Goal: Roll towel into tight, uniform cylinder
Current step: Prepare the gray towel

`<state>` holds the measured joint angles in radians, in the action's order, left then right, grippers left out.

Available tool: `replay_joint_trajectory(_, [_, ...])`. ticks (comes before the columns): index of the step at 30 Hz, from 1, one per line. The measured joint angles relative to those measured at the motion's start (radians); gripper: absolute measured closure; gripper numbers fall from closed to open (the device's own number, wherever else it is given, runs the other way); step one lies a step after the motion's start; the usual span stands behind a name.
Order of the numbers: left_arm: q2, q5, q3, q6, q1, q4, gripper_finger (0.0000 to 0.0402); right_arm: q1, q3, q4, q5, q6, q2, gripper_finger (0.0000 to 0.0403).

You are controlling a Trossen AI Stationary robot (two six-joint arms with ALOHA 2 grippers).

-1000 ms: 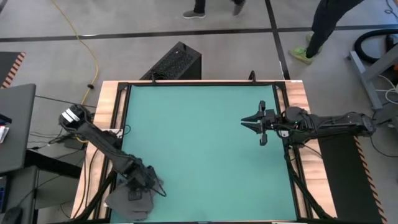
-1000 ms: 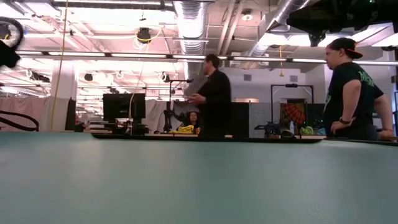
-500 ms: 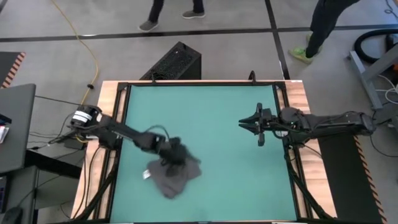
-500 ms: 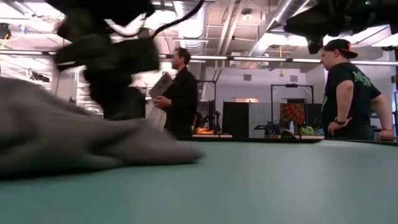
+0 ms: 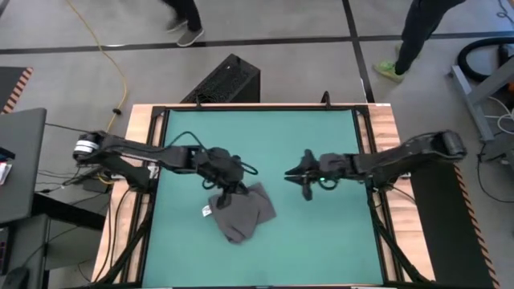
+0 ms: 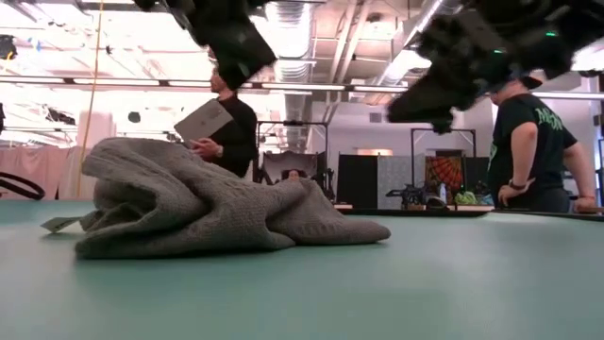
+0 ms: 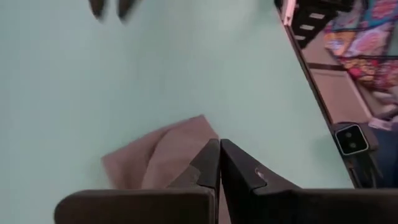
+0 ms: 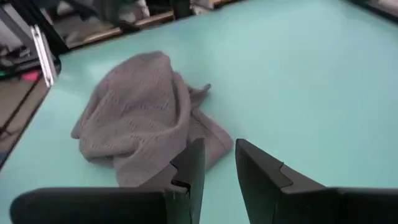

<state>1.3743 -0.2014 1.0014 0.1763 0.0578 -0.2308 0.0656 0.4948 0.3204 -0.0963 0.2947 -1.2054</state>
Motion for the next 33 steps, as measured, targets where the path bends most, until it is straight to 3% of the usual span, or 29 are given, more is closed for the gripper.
replay_joint_trajectory(9, [-0.167,0.156,0.012,0.087,0.054,-0.198,0.0401,0.038,0.321,-0.150,0.025,-0.178,-0.373,0.0281])
replay_joint_trajectory(13, [-0.185,0.181,0.012,0.098,0.070,-0.222,0.0401,0.014,0.414,-0.276,0.021,-0.197,-0.479,0.0250])
replay_joint_trajectory(20, [-0.183,0.184,0.011,0.095,0.083,-0.237,0.0401,-0.037,0.513,-0.286,0.022,-0.217,-0.603,0.0198])
replay_joint_trajectory(30, [-0.183,0.193,0.010,0.071,0.084,-0.274,0.0402,-0.046,0.551,-0.267,0.047,-0.217,-0.748,0.0212])
replay_joint_trajectory(33, [-0.183,0.208,0.010,0.071,0.084,-0.276,0.0401,-0.031,0.551,-0.268,0.012,-0.217,-0.756,0.0238])
